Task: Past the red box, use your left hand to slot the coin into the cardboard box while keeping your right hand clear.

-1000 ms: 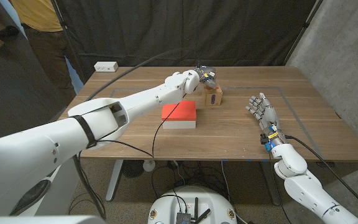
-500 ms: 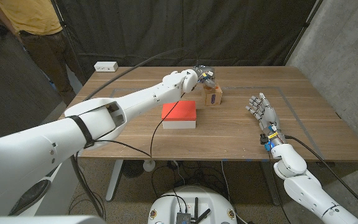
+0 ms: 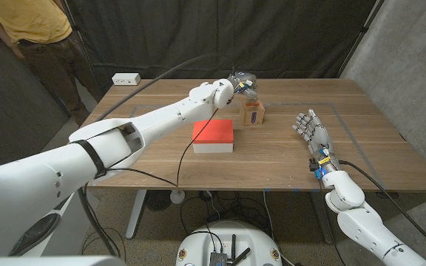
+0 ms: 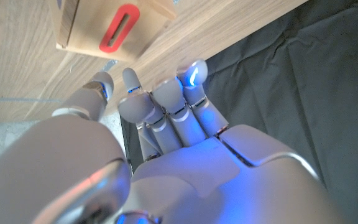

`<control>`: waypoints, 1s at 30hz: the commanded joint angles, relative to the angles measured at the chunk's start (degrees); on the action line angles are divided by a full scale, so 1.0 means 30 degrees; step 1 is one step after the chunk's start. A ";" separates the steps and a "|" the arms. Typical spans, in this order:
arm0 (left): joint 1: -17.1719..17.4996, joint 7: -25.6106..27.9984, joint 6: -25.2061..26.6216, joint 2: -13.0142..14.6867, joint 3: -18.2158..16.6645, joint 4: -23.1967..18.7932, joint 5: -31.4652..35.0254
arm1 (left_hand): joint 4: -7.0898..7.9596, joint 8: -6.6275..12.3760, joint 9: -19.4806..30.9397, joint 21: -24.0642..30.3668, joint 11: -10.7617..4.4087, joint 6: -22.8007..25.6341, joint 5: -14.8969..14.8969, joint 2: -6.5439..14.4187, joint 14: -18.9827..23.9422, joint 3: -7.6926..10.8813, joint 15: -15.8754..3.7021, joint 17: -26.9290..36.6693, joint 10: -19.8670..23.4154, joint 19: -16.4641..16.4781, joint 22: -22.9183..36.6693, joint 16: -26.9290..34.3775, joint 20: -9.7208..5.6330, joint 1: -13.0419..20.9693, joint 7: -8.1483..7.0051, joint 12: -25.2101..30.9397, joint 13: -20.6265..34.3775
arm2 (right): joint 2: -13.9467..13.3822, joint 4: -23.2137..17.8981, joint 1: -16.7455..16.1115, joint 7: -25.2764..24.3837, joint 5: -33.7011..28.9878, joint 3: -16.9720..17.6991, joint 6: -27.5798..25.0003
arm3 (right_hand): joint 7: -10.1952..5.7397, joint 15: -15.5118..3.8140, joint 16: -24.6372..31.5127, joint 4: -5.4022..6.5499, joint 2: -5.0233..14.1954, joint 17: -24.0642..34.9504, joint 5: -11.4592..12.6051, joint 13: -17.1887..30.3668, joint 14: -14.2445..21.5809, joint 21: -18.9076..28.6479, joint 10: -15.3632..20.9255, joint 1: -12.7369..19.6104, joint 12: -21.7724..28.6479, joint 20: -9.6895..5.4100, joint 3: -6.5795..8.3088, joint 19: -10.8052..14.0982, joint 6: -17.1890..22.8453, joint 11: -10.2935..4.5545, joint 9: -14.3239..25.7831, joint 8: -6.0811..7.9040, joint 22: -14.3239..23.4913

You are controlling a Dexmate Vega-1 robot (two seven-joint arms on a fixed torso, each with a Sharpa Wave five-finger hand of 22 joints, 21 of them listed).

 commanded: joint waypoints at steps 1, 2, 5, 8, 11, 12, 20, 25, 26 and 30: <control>0.1515 0.0347 0.0471 0.1788 -0.1544 -0.3396 -0.0249 | -0.0114 -0.0618 0.0287 -0.1568 0.0367 0.0173 0.0040 0.0675 -0.1518 -0.0292 -0.0043 -0.3036 -0.1044 -0.0773 -0.3367 -0.2055 -0.1410 0.0416 -0.0099 -0.2802 -0.2797 | 0.0009 -0.0235 -0.0031 -0.0198 -0.0242 -0.0052 -0.0068 | 0.0074 -0.0024 0.0032 -0.0064 0.0080 0.0018 -0.0044 0.0045 0.0109 0.0018 0.0147 0.0223 0.0049 0.0104 0.0013 0.0019 0.0120 -0.0052 0.0047 -0.0020 0.0052; 0.1752 0.0406 0.0625 0.2023 -0.1699 -0.3837 -0.0198 | -0.0115 -0.0692 0.0340 -0.1877 0.0303 0.0072 0.0054 0.0766 -0.1788 -0.0418 -0.0066 -0.3784 -0.1276 -0.1142 -0.3993 -0.2452 -0.1285 0.0541 -0.0063 -0.3421 -0.3170 | -0.0012 -0.0227 -0.0013 -0.0172 -0.0284 -0.0074 -0.0070 | 0.0087 -0.0022 0.0036 -0.0064 0.0080 0.0018 -0.0045 0.0045 0.0119 0.0018 0.0161 0.0224 0.0054 0.0113 0.0013 0.0021 0.0111 -0.0075 0.0047 -0.0024 0.0052; 0.2311 0.0127 0.0965 0.2647 -0.2159 -0.4963 -0.0283 | 0.0058 -0.1005 0.0518 -0.3026 0.0238 -0.0665 0.0244 0.1301 -0.3943 -0.0428 -0.0160 -0.5249 -0.3556 -0.3053 -0.5934 -0.3958 -0.0595 0.0363 -0.0214 -0.6426 -0.3857 | 0.0009 -0.0312 0.0012 -0.0253 -0.0315 -0.0122 -0.0186 | 0.0113 -0.0010 0.0039 -0.0064 0.0081 0.0017 -0.0046 0.0047 0.0127 0.0023 0.0157 0.0229 0.0051 0.0120 0.0013 0.0035 0.0104 -0.0062 0.0047 -0.0027 0.0052; 0.2534 -0.0702 0.1337 0.3195 -0.2356 -0.5867 -0.0196 | 0.0392 -0.1213 0.0484 -0.3891 0.0421 -0.1127 0.0373 0.1803 -0.5479 -0.0127 -0.0082 -0.6701 -0.4732 -0.4450 -0.7433 -0.6138 -0.0087 -0.0949 -0.0166 -0.8521 -0.3688 | 0.0009 -0.0389 0.0056 -0.0290 -0.0362 -0.0187 -0.0293 | 0.0110 -0.0015 0.0041 -0.0065 0.0080 0.0016 -0.0047 0.0048 0.0131 0.0023 0.0151 0.0233 0.0046 0.0117 0.0014 0.0037 0.0115 -0.0017 0.0047 -0.0022 0.0052; 0.2496 -0.1975 0.1646 0.3710 -0.2391 -0.6626 -0.0049 | 0.0597 -0.1442 0.0413 -0.4517 0.0549 -0.1737 0.0337 0.1774 -0.6693 0.0111 -0.0001 -0.7368 -0.5479 -0.5331 -0.8670 -0.7961 0.0399 -0.2460 -0.0110 -1.0136 -0.3638 | -0.0003 -0.0438 0.0112 -0.0329 -0.0518 -0.0275 -0.0347 | 0.0099 0.0017 0.0041 -0.0065 0.0078 0.0016 -0.0048 0.0048 0.0131 0.0023 0.0141 0.0236 0.0041 0.0125 0.0013 0.0042 0.0123 -0.0024 0.0047 -0.0019 0.0052; 0.2537 -0.2271 0.1824 0.3859 -0.2418 -0.6902 0.0060 | 0.0671 -0.1491 0.0393 -0.4681 0.0624 -0.1874 0.0269 0.1833 -0.6938 0.0180 0.0033 -0.7429 -0.5785 -0.5539 -0.9087 -0.8468 0.0522 -0.3030 -0.0051 -1.0684 -0.3581 | 0.0022 -0.0461 0.0121 -0.0357 -0.0519 -0.0297 -0.0370 | 0.0084 -0.0021 0.0039 -0.0065 0.0078 0.0015 -0.0048 0.0049 0.0126 0.0015 0.0138 0.0237 0.0040 0.0097 0.0013 0.0023 0.0113 -0.0038 0.0047 -0.0023 0.0052; 0.2770 -0.4154 0.2979 0.5014 -0.2293 -0.8888 0.1899 | 0.0222 -0.1849 0.0248 -0.6660 0.1064 -0.3289 -0.0277 0.1616 -1.1110 0.1094 0.1002 -0.7816 -1.0068 -0.9525 -1.2287 -1.4054 0.1903 -0.5986 -0.0158 -1.5144 -0.3534 | 0.0082 -0.0762 0.0113 -0.0666 -0.0768 -0.0439 -0.0554 | 0.0117 0.0016 0.0041 -0.0064 0.0077 0.0014 -0.0050 0.0052 0.0130 0.0015 0.0157 0.0244 0.0044 0.0128 0.0012 0.0027 0.0110 -0.0030 0.0048 -0.0024 0.0052; 0.3623 -0.4549 0.3032 0.5937 -0.2972 -1.0149 0.2093 | -0.0051 -0.2087 0.0198 -0.8049 0.1361 -0.4242 -0.0462 0.1235 -1.4050 0.1339 0.1669 -0.7660 -1.3240 -1.2218 -1.3867 -1.6355 0.2749 -0.6276 -0.0564 -1.7464 -0.3450 | 0.0060 -0.1064 0.0082 -0.0928 -0.1084 -0.0527 -0.0696 | 0.0085 0.0030 0.0038 -0.0064 0.0074 0.0013 -0.0051 0.0054 0.0123 0.0020 0.0173 0.0246 0.0049 0.0141 0.0010 0.0045 0.0105 -0.0027 0.0048 -0.0026 0.0052; 0.3811 -0.4617 0.3042 0.6150 -0.3100 -1.0405 0.2165 | -0.0072 -0.2190 0.0192 -0.8202 0.1459 -0.4527 -0.0482 0.1189 -1.4433 0.1313 0.1730 -0.7639 -1.3598 -1.2506 -1.4006 -1.6567 0.2880 -0.6256 -0.0589 -1.7696 -0.3438 | 0.0044 -0.1127 0.0084 -0.0995 -0.1206 -0.0557 -0.0732 | 0.0072 0.0017 0.0034 -0.0063 0.0073 0.0013 -0.0052 0.0054 0.0114 0.0014 0.0166 0.0246 0.0046 0.0135 0.0010 0.0032 0.0101 -0.0042 0.0048 -0.0028 0.0052; 0.4676 -0.4873 0.3338 0.7054 -0.3640 -1.1571 0.2650 | -0.0063 -0.2741 0.0137 -0.9124 0.1955 -0.6093 -0.0604 0.1070 -1.6113 0.0999 0.2014 -0.7517 -1.5424 -1.4192 -1.4581 -1.7454 0.3516 -0.6169 -0.0703 -1.8874 -0.3389 | -0.0042 -0.1467 0.0084 -0.1228 -0.1581 -0.0677 -0.0981 | -0.0008 0.0033 0.0035 -0.0062 0.0073 0.0012 -0.0052 0.0056 0.0116 0.0015 0.0158 0.0248 0.0042 0.0136 0.0009 0.0034 0.0082 -0.0064 0.0048 -0.0035 0.0053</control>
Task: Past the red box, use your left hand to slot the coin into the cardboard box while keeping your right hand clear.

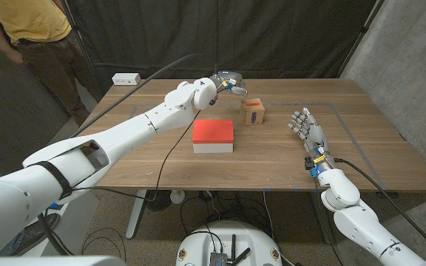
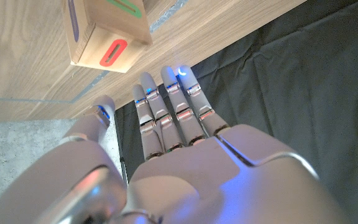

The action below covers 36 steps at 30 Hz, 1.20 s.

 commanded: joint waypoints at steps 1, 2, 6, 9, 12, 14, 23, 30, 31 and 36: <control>0.2062 -0.1287 0.0832 0.2508 -0.1400 -0.3515 0.1194 | -0.0071 -0.0461 -0.0052 -0.0867 0.0430 -0.1355 -0.0111 -0.0302 -0.1558 -0.0340 -0.0849 0.0138 -0.1729 -0.1576 -0.0459 -0.0825 0.0526 0.0077 -0.0134 -0.1106 0.0096 | -0.0085 -0.0768 -0.0014 -0.0640 -0.0821 -0.0277 -0.0537 | 0.0002 0.0031 0.0035 -0.0063 -0.0031 0.0012 -0.0051 0.0056 0.0117 0.0013 0.0130 0.0145 0.0041 0.0130 0.0008 0.0032 0.0088 -0.0033 0.0048 -0.0032 0.0052; 0.2374 -0.1235 0.0818 0.2755 -0.1662 -0.3817 0.1115 | -0.0074 -0.0564 -0.0065 -0.0986 0.0518 -0.1673 -0.0121 -0.0304 -0.1822 -0.0393 -0.0838 0.0136 -0.2035 -0.1721 -0.0506 -0.0974 0.0557 0.0108 -0.0103 -0.1294 0.0106 | -0.0091 -0.0838 -0.0009 -0.0695 -0.0922 -0.0309 -0.0569 | 0.0004 0.0047 0.0036 -0.0063 -0.0031 0.0011 -0.0052 0.0057 0.0119 0.0016 0.0131 0.0145 0.0041 0.0157 0.0008 0.0039 0.0090 -0.0030 0.0048 -0.0031 0.0052; 0.3949 -0.0580 0.0756 0.3737 -0.2963 -0.5000 0.0412 | -0.0060 -0.0972 -0.0152 -0.1793 0.0886 -0.3306 -0.0157 -0.0337 -0.3179 -0.0719 -0.0535 0.0117 -0.3756 -0.2945 -0.0626 -0.1754 0.0768 0.0194 0.0166 -0.2279 0.0139 | -0.0123 -0.1084 0.0066 -0.0837 -0.1256 -0.0450 -0.0732 | -0.0032 -0.0015 0.0034 -0.0062 -0.0035 0.0011 -0.0052 0.0058 0.0113 0.0008 0.0135 0.0146 0.0042 0.0134 0.0006 0.0020 0.0060 -0.0079 0.0048 -0.0041 0.0052; 0.5308 0.0383 0.0822 0.4401 -0.3945 -0.5826 0.0005 | -0.0041 -0.1065 -0.0242 -0.2302 0.1339 -0.4379 -0.0170 -0.0338 -0.4107 -0.0997 -0.0432 0.0088 -0.5086 -0.3446 -0.0655 -0.2341 0.0710 0.0276 0.0384 -0.3020 0.0144 | -0.0174 -0.1086 0.0240 -0.0932 -0.1571 -0.0575 -0.0935 | -0.0055 -0.0013 0.0036 -0.0062 -0.0038 0.0011 -0.0052 0.0059 0.0117 0.0013 0.0099 0.0146 0.0026 0.0150 0.0004 0.0034 0.0052 -0.0055 0.0048 -0.0043 0.0052; 0.6618 0.1388 0.0523 0.4999 -0.5027 -0.6433 -0.0856 | -0.0064 -0.1036 -0.0320 -0.2809 0.1508 -0.4922 -0.0173 -0.0387 -0.4864 -0.1208 -0.0398 0.0017 -0.5853 -0.3989 -0.0686 -0.2881 0.0326 0.0399 0.0622 -0.3488 0.0137 | -0.0098 -0.0901 0.0425 -0.0717 -0.1549 -0.0730 -0.0827 | -0.0079 -0.0019 0.0035 -0.0061 -0.0041 0.0011 -0.0053 0.0059 0.0112 0.0008 0.0080 0.0146 0.0018 0.0137 0.0002 0.0023 0.0032 -0.0053 0.0048 -0.0051 0.0052; 0.7451 0.2144 0.0170 0.5358 -0.5759 -0.6736 -0.1518 | -0.0095 -0.1024 -0.0363 -0.3143 0.1693 -0.5163 -0.0168 -0.0429 -0.5351 -0.1304 -0.0274 -0.0042 -0.6139 -0.4358 -0.0714 -0.3233 -0.0199 0.0502 0.0815 -0.3691 0.0125 | 0.0010 -0.0834 0.0506 -0.0611 -0.1485 -0.0832 -0.0718 | -0.0095 -0.0028 0.0027 -0.0061 -0.0044 0.0010 -0.0053 0.0060 0.0091 0.0008 0.0083 0.0145 0.0020 0.0114 0.0000 0.0024 0.0038 -0.0042 0.0049 -0.0047 0.0052; 1.1091 0.6427 -0.2401 0.6262 -0.8834 -0.7135 -0.4620 | -0.0031 -0.1061 -0.0539 -0.4185 0.2074 -0.5998 -0.0213 -0.0566 -0.6339 -0.1788 -0.0055 -0.0136 -0.7201 -0.5022 -0.0773 -0.4207 -0.1420 0.0675 0.1326 -0.4434 0.0062 | 0.0089 -0.0567 0.0832 0.0055 -0.1281 -0.1112 -0.0273 | -0.0137 -0.0027 0.0030 -0.0057 -0.0066 0.0012 -0.0051 0.0062 0.0094 0.0065 -0.0153 0.0136 -0.0068 -0.0008 -0.0017 0.0188 0.0028 -0.0113 0.0050 -0.0048 0.0050; 1.3547 0.8985 -0.4610 0.5743 -1.0597 -0.6653 -0.7671 | 0.0150 -0.1090 -0.0661 -0.4922 0.2315 -0.6676 -0.0368 -0.0975 -0.6924 -0.2495 0.0039 -0.0108 -0.7877 -0.5315 -0.0776 -0.4845 -0.1731 0.0159 0.1503 -0.4896 0.0034 | -0.0214 -0.0719 0.0654 0.0548 -0.1012 -0.0968 0.0072 | -0.0150 -0.0060 0.0018 -0.0055 -0.0094 0.0015 -0.0050 0.0063 0.0056 0.0082 -0.0370 0.0126 -0.0139 -0.0048 -0.0035 0.0260 -0.0087 -0.0116 0.0050 -0.0090 0.0049; 1.3852 0.9252 -0.4876 0.5604 -1.0813 -0.6562 -0.8143 | 0.0166 -0.1089 -0.0665 -0.4947 0.2285 -0.6692 -0.0381 -0.1014 -0.6916 -0.2539 0.0013 -0.0104 -0.7879 -0.5310 -0.0776 -0.4857 -0.1753 0.0103 0.1483 -0.4903 0.0033 | -0.0237 -0.0783 0.0598 0.0520 -0.1009 -0.0940 0.0071 | -0.0112 -0.0124 0.0006 -0.0055 -0.0105 0.0016 -0.0050 0.0062 0.0025 0.0077 -0.0478 0.0122 -0.0175 -0.0109 -0.0041 0.0261 -0.0147 -0.0117 0.0049 -0.0111 0.0047; 1.5121 0.9979 -0.6582 0.4862 -1.1702 -0.5846 -1.0812 | 0.0301 -0.1087 -0.0701 -0.5224 0.2303 -0.6865 -0.0501 -0.1355 -0.7054 -0.2943 0.0107 -0.0074 -0.8040 -0.5384 -0.0774 -0.5056 -0.1727 -0.0424 0.1513 -0.5018 0.0028 | -0.0338 -0.0794 0.0392 0.0696 -0.0872 -0.0863 0.0245 | 0.0038 -0.0296 -0.0178 -0.0059 -0.0178 0.0013 -0.0046 0.0033 -0.0462 -0.0016 -0.1091 0.0101 -0.0350 -0.0399 -0.0085 0.0074 -0.0590 -0.0194 0.0040 -0.0248 0.0035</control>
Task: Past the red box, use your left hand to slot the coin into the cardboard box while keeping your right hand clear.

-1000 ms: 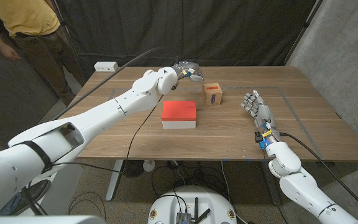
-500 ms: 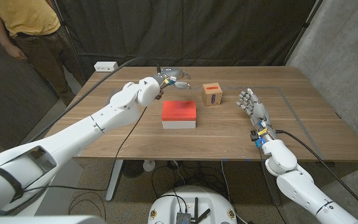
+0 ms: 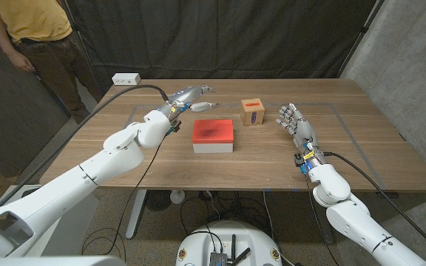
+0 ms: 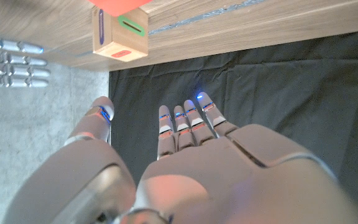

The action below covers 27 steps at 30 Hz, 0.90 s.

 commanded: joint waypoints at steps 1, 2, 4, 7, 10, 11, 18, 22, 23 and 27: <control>0.3769 0.3017 -0.3712 -0.0918 -0.2783 0.0920 -0.5506 | 0.0088 0.0011 0.0002 -0.0208 0.0016 -0.0212 -0.0112 -0.0199 -0.0223 -0.0272 -0.0201 0.0056 -0.0234 -0.0185 0.0061 -0.0176 -0.0602 -0.0433 0.0038 -0.0145 -0.0007 | -0.0339 -0.0104 -0.0284 0.0682 0.0414 0.0085 0.0407 | 0.0002 -0.0102 -0.0202 -0.0060 -0.0194 0.0009 -0.0044 0.0021 -0.0363 -0.0025 -0.0570 0.0097 -0.0188 -0.0263 -0.0095 -0.0110 -0.0399 -0.0153 0.0037 -0.0173 0.0033; 0.3927 0.3017 -0.4060 -0.1059 -0.2875 0.1126 -0.6012 | 0.0135 0.0003 -0.0008 -0.0293 0.0063 -0.0289 -0.0143 -0.0272 -0.0306 -0.0382 -0.0157 0.0066 -0.0335 -0.0201 0.0064 -0.0252 -0.0580 -0.0601 0.0026 -0.0199 -0.0009 | -0.0372 -0.0098 -0.0324 0.0725 0.0411 0.0093 0.0444 | -0.0052 -0.0108 -0.0210 -0.0061 -0.0212 0.0007 -0.0044 0.0012 -0.0395 -0.0043 -0.0617 0.0091 -0.0181 -0.0263 -0.0106 -0.0154 -0.0635 -0.0154 0.0033 -0.0247 0.0031; 0.4284 0.3219 -0.4835 -0.1436 -0.3030 0.1623 -0.6888 | 0.0193 -0.0023 -0.0019 -0.0425 0.0104 -0.0439 -0.0178 -0.0350 -0.0429 -0.0513 -0.0093 0.0079 -0.0422 -0.0283 0.0067 -0.0356 -0.0564 -0.0815 0.0005 -0.0248 -0.0009 | -0.0448 -0.0185 -0.0452 0.0690 0.0375 0.0150 0.0459 | -0.0689 -0.0029 -0.0267 -0.0065 -0.0271 -0.0001 -0.0033 -0.0024 -0.0610 -0.0096 -0.1028 0.0080 -0.0205 -0.0217 -0.0142 -0.0315 -0.1722 -0.0149 0.0022 -0.0454 0.0028; 0.4785 0.3599 -0.5912 -0.2010 -0.3208 0.2433 -0.7957 | 0.0248 -0.0041 -0.0030 -0.0526 0.0204 -0.0582 -0.0209 -0.0412 -0.0462 -0.0630 -0.0069 0.0090 -0.0476 -0.0282 0.0071 -0.0425 -0.0562 -0.1022 0.0066 -0.0280 -0.0009 | -0.0643 -0.0271 -0.0604 0.0708 0.0219 0.0247 0.0517 | -0.0648 -0.0038 -0.0303 -0.0056 -0.0280 -0.0002 -0.0029 -0.0032 -0.0747 -0.0144 -0.1223 0.0066 -0.0218 -0.0087 -0.0156 -0.0474 -0.1892 -0.0211 0.0020 -0.0410 0.0029; 0.5158 0.3246 -0.8144 -0.2776 -0.3442 0.3762 -0.9916 | 0.0284 -0.0029 -0.0036 -0.0586 0.0208 -0.0605 -0.0228 -0.0448 -0.0471 -0.0698 -0.0069 0.0098 -0.0476 -0.0296 0.0072 -0.0456 -0.0550 -0.1147 0.0059 -0.0287 -0.0010 | -0.0678 -0.0264 -0.0745 0.0776 0.0264 0.0344 0.0719 | -0.0485 0.0133 -0.0364 -0.0045 -0.0294 -0.0003 -0.0025 -0.0038 -0.0951 -0.0181 -0.1320 0.0043 -0.0198 -0.0022 -0.0174 -0.0626 -0.1882 -0.0197 0.0018 -0.0329 0.0031; 0.5253 0.3004 -0.8910 -0.3008 -0.3489 0.4180 -1.0556 | 0.0291 -0.0022 -0.0037 -0.0596 0.0207 -0.0598 -0.0233 -0.0457 -0.0467 -0.0713 -0.0045 0.0099 -0.0468 -0.0290 0.0072 -0.0461 -0.0545 -0.1176 0.0065 -0.0285 -0.0010 | -0.0690 -0.0264 -0.0794 0.0793 0.0279 0.0379 0.0779 | -0.0442 0.0116 -0.0368 -0.0041 -0.0299 -0.0003 -0.0024 -0.0039 -0.0976 -0.0190 -0.1348 0.0035 -0.0195 0.0005 -0.0180 -0.0664 -0.1849 -0.0177 0.0017 -0.0299 0.0031; 0.5783 0.2291 -1.0428 -0.3693 -0.3596 0.5278 -1.2717 | 0.0388 0.0067 -0.0055 -0.0741 0.0210 -0.0458 -0.0285 -0.0562 -0.0413 -0.0902 0.0006 0.0120 -0.0351 -0.0252 0.0076 -0.0516 -0.0539 -0.1544 0.0053 -0.0257 -0.0014 | -0.0722 0.0118 -0.0778 0.1199 0.0290 0.0391 0.1194 | 0.0017 -0.0153 -0.0349 -0.0019 -0.0336 -0.0014 -0.0016 -0.0057 -0.1044 -0.0177 -0.1338 -0.0020 -0.0094 -0.0265 -0.0225 -0.0767 -0.1500 -0.0153 0.0007 -0.0085 0.0032; 0.5598 0.1892 -1.1645 -0.4639 -0.3468 0.6735 -1.3867 | 0.0338 0.0289 -0.0111 -0.0995 -0.0093 0.0166 -0.0290 -0.0624 0.0645 -0.1084 -0.0343 0.0052 0.0562 0.0730 0.0065 -0.0475 -0.1523 -0.2058 0.0091 -0.0051 -0.0070 | -0.0621 0.0223 -0.0762 0.1268 0.0449 0.0322 0.1172 | 0.0107 -0.0137 -0.0341 -0.0011 -0.0346 -0.0018 -0.0013 -0.0064 -0.1056 -0.0176 -0.1340 -0.0039 -0.0074 -0.0321 -0.0240 -0.0801 -0.1412 -0.0130 0.0004 -0.0046 0.0030; 0.5502 0.1549 -1.2077 -0.4773 -0.3401 0.7108 -1.4140 | 0.0330 0.0295 -0.0114 -0.1001 -0.0061 0.0202 -0.0292 -0.0634 0.0714 -0.1095 -0.0369 0.0048 0.0629 0.0826 0.0063 -0.0474 -0.1570 -0.2084 0.0088 -0.0037 -0.0074 | -0.0535 0.0232 -0.0811 0.1199 0.0446 0.0315 0.1242 | 0.0129 -0.0118 -0.0336 -0.0006 -0.0350 -0.0020 -0.0011 -0.0065 -0.1061 -0.0171 -0.1303 -0.0049 -0.0049 -0.0326 -0.0247 -0.0807 -0.1410 -0.0143 0.0003 -0.0044 0.0030; 0.5304 0.1147 -1.2484 -0.4923 -0.3226 0.7499 -1.4359 | 0.0287 0.0107 -0.0138 -0.1472 0.0004 -0.0171 -0.0302 -0.0667 0.0255 -0.1162 -0.0320 0.0035 0.0145 0.0500 0.0061 -0.0867 -0.1620 -0.2300 0.0114 -0.0317 -0.0096 | -0.0383 0.0256 -0.0951 0.1163 0.0668 0.0307 0.1293 | 0.0135 -0.0087 -0.0293 0.0002 -0.0354 -0.0023 -0.0008 -0.0067 -0.0981 -0.0150 -0.1222 -0.0066 0.0000 -0.0299 -0.0259 -0.0786 -0.1305 -0.0093 0.0000 0.0000 0.0029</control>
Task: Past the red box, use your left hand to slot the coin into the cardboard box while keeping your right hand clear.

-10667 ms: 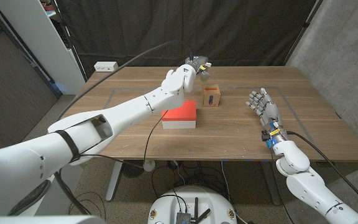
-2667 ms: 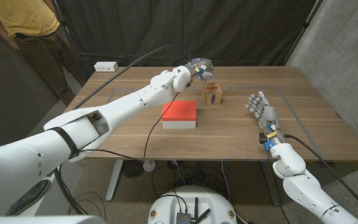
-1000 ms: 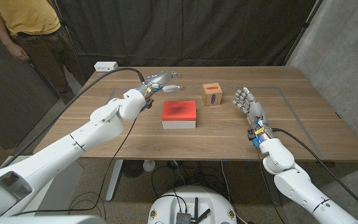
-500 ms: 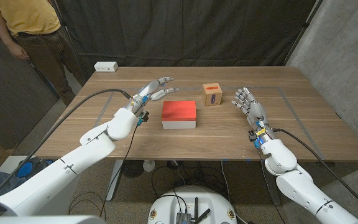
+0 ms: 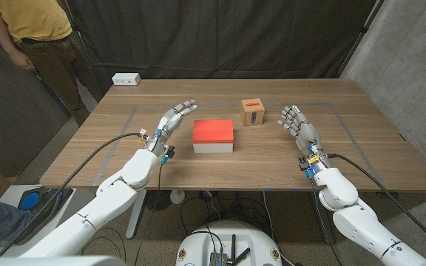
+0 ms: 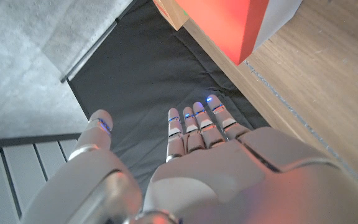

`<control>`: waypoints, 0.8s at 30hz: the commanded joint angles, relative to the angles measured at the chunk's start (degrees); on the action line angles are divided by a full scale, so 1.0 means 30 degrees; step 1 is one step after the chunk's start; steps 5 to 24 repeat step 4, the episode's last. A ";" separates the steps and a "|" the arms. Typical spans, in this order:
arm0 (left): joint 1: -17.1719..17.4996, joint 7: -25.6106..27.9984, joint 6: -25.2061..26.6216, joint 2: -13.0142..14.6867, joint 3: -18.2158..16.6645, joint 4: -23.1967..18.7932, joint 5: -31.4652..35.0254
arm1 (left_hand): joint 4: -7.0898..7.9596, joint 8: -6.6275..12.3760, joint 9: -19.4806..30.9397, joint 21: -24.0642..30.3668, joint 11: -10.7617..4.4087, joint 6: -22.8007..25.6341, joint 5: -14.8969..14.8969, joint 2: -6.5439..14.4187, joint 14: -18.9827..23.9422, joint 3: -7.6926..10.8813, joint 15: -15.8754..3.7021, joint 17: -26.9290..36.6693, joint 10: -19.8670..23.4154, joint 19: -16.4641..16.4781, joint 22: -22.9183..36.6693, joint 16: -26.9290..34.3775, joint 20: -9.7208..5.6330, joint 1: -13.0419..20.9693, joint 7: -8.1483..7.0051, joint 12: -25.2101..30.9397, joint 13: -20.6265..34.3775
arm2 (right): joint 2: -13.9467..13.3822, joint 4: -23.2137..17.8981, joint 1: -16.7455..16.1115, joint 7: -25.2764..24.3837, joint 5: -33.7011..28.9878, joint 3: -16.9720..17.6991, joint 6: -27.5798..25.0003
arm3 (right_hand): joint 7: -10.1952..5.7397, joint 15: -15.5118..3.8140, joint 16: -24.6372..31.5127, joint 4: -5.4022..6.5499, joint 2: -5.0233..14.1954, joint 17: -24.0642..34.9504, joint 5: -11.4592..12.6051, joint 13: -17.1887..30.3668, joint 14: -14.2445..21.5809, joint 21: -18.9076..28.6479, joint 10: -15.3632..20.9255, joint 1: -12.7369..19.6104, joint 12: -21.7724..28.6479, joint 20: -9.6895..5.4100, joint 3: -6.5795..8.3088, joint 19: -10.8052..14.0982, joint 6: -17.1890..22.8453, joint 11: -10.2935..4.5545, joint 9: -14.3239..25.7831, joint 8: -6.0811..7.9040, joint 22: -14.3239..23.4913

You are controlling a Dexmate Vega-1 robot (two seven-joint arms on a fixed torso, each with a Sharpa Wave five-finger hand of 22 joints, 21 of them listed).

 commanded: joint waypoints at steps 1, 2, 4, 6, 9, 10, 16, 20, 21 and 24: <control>0.0007 -0.1166 -0.2849 -0.1424 0.0089 0.2544 -0.2686 | -0.0066 0.0022 0.0039 -0.0393 0.0061 -0.0174 -0.0016 0.0013 -0.0342 -0.0140 -0.0271 0.0034 -0.0277 -0.0167 0.0062 -0.0325 -0.1537 -0.0242 -0.0020 -0.0180 -0.0006 | 0.0283 0.0217 -0.0229 0.0131 0.0438 -0.0017 0.0283 | 0.0302 -0.0028 -0.0002 0.0019 -0.0070 -0.0024 -0.0008 0.0033 0.0089 -0.0070 0.0043 0.0011 0.0188 -0.0056 -0.0091 0.0002 0.0226 0.0008 0.0000 0.0125 0.0029; -0.0057 -0.1226 -0.2877 -0.1453 0.0114 0.2598 -0.2739 | -0.0070 0.0022 0.0038 -0.0434 0.0043 -0.0177 -0.0016 0.0018 -0.0365 -0.0140 -0.0281 0.0033 -0.0302 -0.0209 0.0062 -0.0349 -0.1518 -0.0252 -0.0005 -0.0194 -0.0007 | 0.0291 0.0254 -0.0206 0.0120 0.0351 -0.0041 0.0305 | 0.0297 -0.0019 0.0017 0.0020 -0.0070 -0.0025 -0.0007 0.0033 0.0131 -0.0068 0.0064 0.0008 0.0200 -0.0057 -0.0093 0.0000 0.0240 0.0013 -0.0001 0.0131 0.0029; -0.0151 -0.1288 -0.2901 -0.1499 0.0137 0.2687 -0.2825 | -0.0074 0.0015 0.0037 -0.0512 0.0078 -0.0200 -0.0014 0.0029 -0.0377 -0.0140 -0.0284 0.0034 -0.0349 -0.0282 0.0063 -0.0381 -0.1476 -0.0274 -0.0008 -0.0221 -0.0008 | 0.0394 0.0302 -0.0110 0.0099 0.0338 -0.0122 0.0272 | 0.0273 0.0000 0.0026 0.0023 -0.0070 -0.0027 -0.0005 0.0032 0.0142 -0.0063 0.0093 0.0002 0.0217 -0.0063 -0.0097 -0.0001 0.0279 0.0010 -0.0001 0.0145 0.0029; -0.0151 -0.1288 -0.2901 -0.1499 0.0137 0.2687 -0.2825 | -0.0074 0.0015 0.0037 -0.0512 0.0078 -0.0200 -0.0014 0.0029 -0.0377 -0.0140 -0.0284 0.0034 -0.0349 -0.0282 0.0063 -0.0381 -0.1476 -0.0274 -0.0008 -0.0221 -0.0008 | 0.0394 0.0302 -0.0110 0.0099 0.0338 -0.0122 0.0272 | 0.0273 0.0000 0.0026 0.0023 -0.0070 -0.0027 -0.0005 0.0032 0.0142 -0.0063 0.0093 0.0002 0.0217 -0.0063 -0.0097 -0.0001 0.0279 0.0010 -0.0001 0.0145 0.0029; -0.0151 -0.1288 -0.2901 -0.1499 0.0137 0.2687 -0.2825 | -0.0074 0.0015 0.0037 -0.0512 0.0078 -0.0200 -0.0014 0.0029 -0.0377 -0.0140 -0.0284 0.0034 -0.0349 -0.0282 0.0063 -0.0381 -0.1476 -0.0274 -0.0008 -0.0221 -0.0008 | 0.0394 0.0302 -0.0110 0.0099 0.0338 -0.0122 0.0272 | 0.0273 0.0000 0.0026 0.0023 -0.0070 -0.0027 -0.0005 0.0032 0.0142 -0.0063 0.0093 0.0002 0.0217 -0.0063 -0.0097 -0.0001 0.0279 0.0010 -0.0001 0.0145 0.0029; -0.0151 -0.1288 -0.2901 -0.1499 0.0137 0.2687 -0.2825 | -0.0074 0.0015 0.0037 -0.0512 0.0078 -0.0200 -0.0014 0.0029 -0.0377 -0.0140 -0.0284 0.0034 -0.0349 -0.0282 0.0063 -0.0381 -0.1476 -0.0274 -0.0008 -0.0221 -0.0008 | 0.0394 0.0302 -0.0110 0.0099 0.0338 -0.0122 0.0272 | 0.0273 0.0000 0.0026 0.0023 -0.0070 -0.0027 -0.0005 0.0032 0.0142 -0.0063 0.0093 0.0002 0.0217 -0.0063 -0.0097 -0.0001 0.0279 0.0010 -0.0001 0.0145 0.0029; -0.0151 -0.1288 -0.2901 -0.1499 0.0137 0.2687 -0.2825 | -0.0074 0.0015 0.0037 -0.0512 0.0078 -0.0200 -0.0014 0.0029 -0.0377 -0.0140 -0.0284 0.0034 -0.0349 -0.0282 0.0063 -0.0381 -0.1476 -0.0274 -0.0008 -0.0221 -0.0008 | 0.0394 0.0302 -0.0110 0.0099 0.0338 -0.0122 0.0272 | 0.0273 0.0000 0.0026 0.0023 -0.0070 -0.0027 -0.0005 0.0032 0.0142 -0.0063 0.0093 0.0002 0.0217 -0.0063 -0.0097 -0.0001 0.0279 0.0010 -0.0001 0.0145 0.0029; -0.0151 -0.1288 -0.2901 -0.1499 0.0137 0.2687 -0.2825 | -0.0074 0.0015 0.0037 -0.0512 0.0078 -0.0200 -0.0014 0.0029 -0.0377 -0.0140 -0.0284 0.0034 -0.0349 -0.0282 0.0063 -0.0381 -0.1476 -0.0274 -0.0008 -0.0221 -0.0008 | 0.0394 0.0302 -0.0110 0.0099 0.0338 -0.0122 0.0272 | 0.0273 0.0000 0.0026 0.0023 -0.0070 -0.0027 -0.0005 0.0032 0.0142 -0.0063 0.0093 0.0002 0.0217 -0.0063 -0.0097 -0.0001 0.0279 0.0010 -0.0001 0.0145 0.0029; -0.0151 -0.1288 -0.2901 -0.1499 0.0137 0.2687 -0.2825 | -0.0074 0.0015 0.0037 -0.0512 0.0078 -0.0200 -0.0014 0.0029 -0.0377 -0.0140 -0.0284 0.0034 -0.0349 -0.0282 0.0063 -0.0381 -0.1476 -0.0274 -0.0008 -0.0221 -0.0008 | 0.0394 0.0302 -0.0110 0.0099 0.0338 -0.0122 0.0272 | 0.0273 0.0000 0.0026 0.0023 -0.0070 -0.0027 -0.0005 0.0032 0.0142 -0.0063 0.0093 0.0002 0.0217 -0.0063 -0.0097 -0.0001 0.0279 0.0010 -0.0001 0.0145 0.0029; -0.0151 -0.1288 -0.2901 -0.1499 0.0137 0.2687 -0.2825 | -0.0074 0.0015 0.0037 -0.0512 0.0078 -0.0200 -0.0014 0.0029 -0.0377 -0.0140 -0.0284 0.0034 -0.0349 -0.0282 0.0063 -0.0381 -0.1476 -0.0274 -0.0008 -0.0221 -0.0008 | 0.0394 0.0302 -0.0110 0.0099 0.0338 -0.0122 0.0272 | 0.0273 0.0000 0.0026 0.0023 -0.0070 -0.0027 -0.0005 0.0032 0.0142 -0.0063 0.0093 0.0002 0.0217 -0.0063 -0.0097 -0.0001 0.0279 0.0010 -0.0001 0.0145 0.0029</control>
